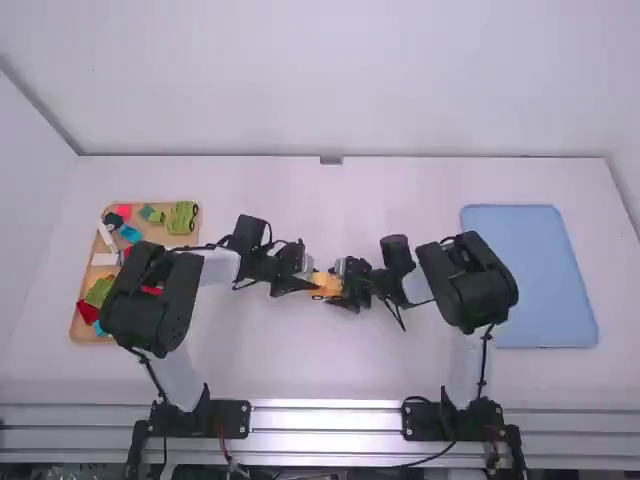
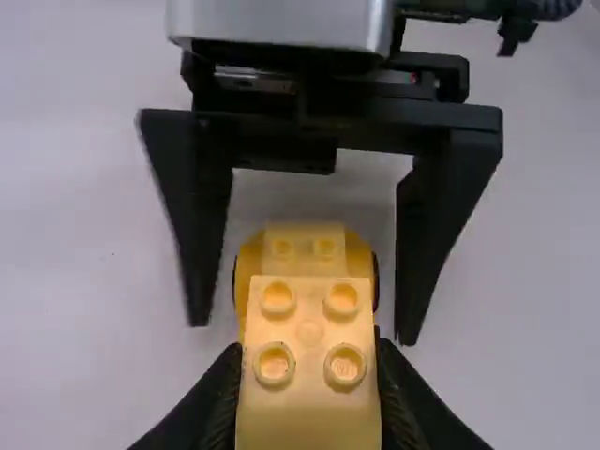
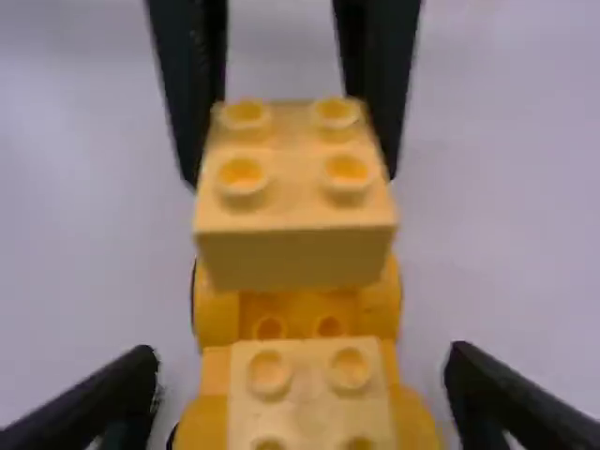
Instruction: Assemble lego blocks to make yellow taxi
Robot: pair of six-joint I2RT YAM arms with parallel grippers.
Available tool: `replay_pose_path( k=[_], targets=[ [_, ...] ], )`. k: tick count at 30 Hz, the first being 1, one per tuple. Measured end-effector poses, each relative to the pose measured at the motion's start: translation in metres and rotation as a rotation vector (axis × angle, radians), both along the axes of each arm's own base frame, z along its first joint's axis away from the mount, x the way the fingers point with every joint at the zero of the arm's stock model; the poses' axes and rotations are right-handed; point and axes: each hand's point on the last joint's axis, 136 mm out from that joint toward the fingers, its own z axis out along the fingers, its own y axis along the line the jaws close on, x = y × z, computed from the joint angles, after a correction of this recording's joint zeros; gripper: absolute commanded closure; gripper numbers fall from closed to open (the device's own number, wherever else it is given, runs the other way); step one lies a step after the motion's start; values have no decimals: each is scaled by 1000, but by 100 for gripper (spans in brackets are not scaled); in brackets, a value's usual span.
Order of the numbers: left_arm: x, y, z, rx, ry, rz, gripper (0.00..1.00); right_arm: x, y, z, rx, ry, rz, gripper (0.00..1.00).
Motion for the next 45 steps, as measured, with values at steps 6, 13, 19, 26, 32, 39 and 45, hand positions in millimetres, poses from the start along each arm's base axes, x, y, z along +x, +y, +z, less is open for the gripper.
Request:
replay_pose_path(
  k=[6, 13, 19, 26, 32, 39, 45],
  targets=[
    [0, 2, -3, 18, 10, 9, 84, -2, 0, 0, 3, -18, 22, 52],
    [-1, 3, -22, 33, 46, 12, 83, -4, -1, -1, 1, -14, 25, 52],
    [-4, 1, -22, 16, 46, -3, 82, -5, -1, -1, 2, -13, 28, 48],
    [-3, 1, -21, 15, 30, -11, 80, -5, -1, -1, 3, -12, 30, 48],
    [-4, -5, -22, 15, -16, -28, 74, -5, -1, -1, 2, -7, 26, 48],
    [-7, -14, -24, 30, -35, -51, 33, -6, -1, -1, 5, 2, 25, 48],
    [-13, -17, -27, 40, 8, -50, 21, -7, 1, -1, 4, -3, 32, 47]
  ],
)
